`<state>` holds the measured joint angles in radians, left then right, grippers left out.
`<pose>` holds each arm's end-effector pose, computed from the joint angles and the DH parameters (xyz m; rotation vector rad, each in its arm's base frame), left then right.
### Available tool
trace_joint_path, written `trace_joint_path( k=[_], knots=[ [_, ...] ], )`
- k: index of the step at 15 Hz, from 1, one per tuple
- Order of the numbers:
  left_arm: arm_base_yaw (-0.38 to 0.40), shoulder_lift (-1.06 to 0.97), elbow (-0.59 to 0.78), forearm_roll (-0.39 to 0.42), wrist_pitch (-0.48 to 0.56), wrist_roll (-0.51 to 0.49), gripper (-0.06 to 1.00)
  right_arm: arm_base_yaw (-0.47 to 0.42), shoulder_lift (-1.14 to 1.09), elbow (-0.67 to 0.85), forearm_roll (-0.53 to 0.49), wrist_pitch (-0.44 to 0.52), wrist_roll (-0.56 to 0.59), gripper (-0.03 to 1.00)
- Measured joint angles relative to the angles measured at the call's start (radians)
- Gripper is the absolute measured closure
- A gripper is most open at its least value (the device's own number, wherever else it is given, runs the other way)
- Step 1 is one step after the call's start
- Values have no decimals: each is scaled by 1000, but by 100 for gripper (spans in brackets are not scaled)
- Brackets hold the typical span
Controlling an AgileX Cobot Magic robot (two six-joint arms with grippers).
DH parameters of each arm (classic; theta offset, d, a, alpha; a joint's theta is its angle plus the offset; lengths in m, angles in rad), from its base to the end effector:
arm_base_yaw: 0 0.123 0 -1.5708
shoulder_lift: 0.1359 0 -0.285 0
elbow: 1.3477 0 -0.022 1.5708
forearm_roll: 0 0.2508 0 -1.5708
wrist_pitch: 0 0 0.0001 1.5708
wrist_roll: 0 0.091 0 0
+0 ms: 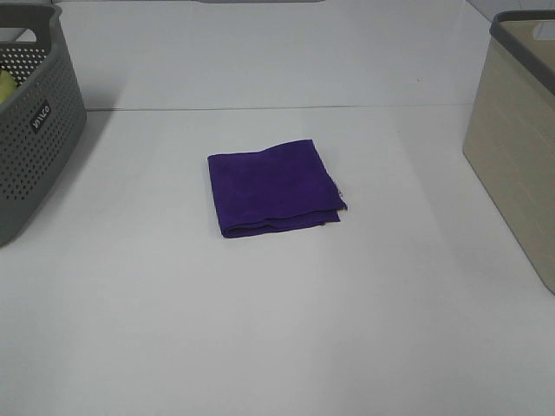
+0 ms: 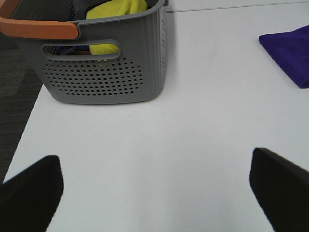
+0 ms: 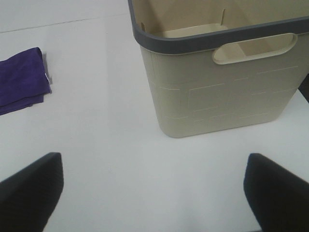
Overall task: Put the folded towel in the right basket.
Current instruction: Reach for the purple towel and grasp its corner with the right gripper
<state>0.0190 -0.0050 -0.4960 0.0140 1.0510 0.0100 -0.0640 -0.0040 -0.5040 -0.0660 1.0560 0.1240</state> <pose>-0.0048 0.0010 0.2770 -0.0097 2.0337 0.0350 -0.0061 -0.0048 0.2789 0.1937 2.0208 -0.0410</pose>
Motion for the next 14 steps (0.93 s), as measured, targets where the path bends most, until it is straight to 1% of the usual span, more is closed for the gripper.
trace_joint_path(
  k=[1,2,3,4,6,8,9,10,12,13,14],
  knots=[
    [0,0,0,0,0,0,-5,0,0,0,3,0,-9,5],
    [0,0,0,0,0,0,-5,0,43,-20,43,0,-31,5],
    [0,0,0,0,0,0,-5,0,131,-61,88,0,-57,5],
    [0,0,0,0,0,0,-5,0,264,-121,128,6,-89,5],
    [0,0,0,0,0,0,-5,0,597,-306,189,60,-158,5],
    [0,0,0,0,0,0,-5,0,898,-532,203,93,-173,5],
    [0,0,0,0,0,0,-5,0,966,-573,204,98,-173,5],
    [0,0,0,0,0,0,-5,0,1083,-670,218,104,-168,5],
    [0,0,0,0,0,0,-5,0,1282,-813,302,121,-165,5],
    [0,0,0,0,0,0,-5,34,1447,-898,376,103,-165,5],
    [0,0,0,0,0,0,-5,77,1541,-923,383,66,-165,5]
  ],
)
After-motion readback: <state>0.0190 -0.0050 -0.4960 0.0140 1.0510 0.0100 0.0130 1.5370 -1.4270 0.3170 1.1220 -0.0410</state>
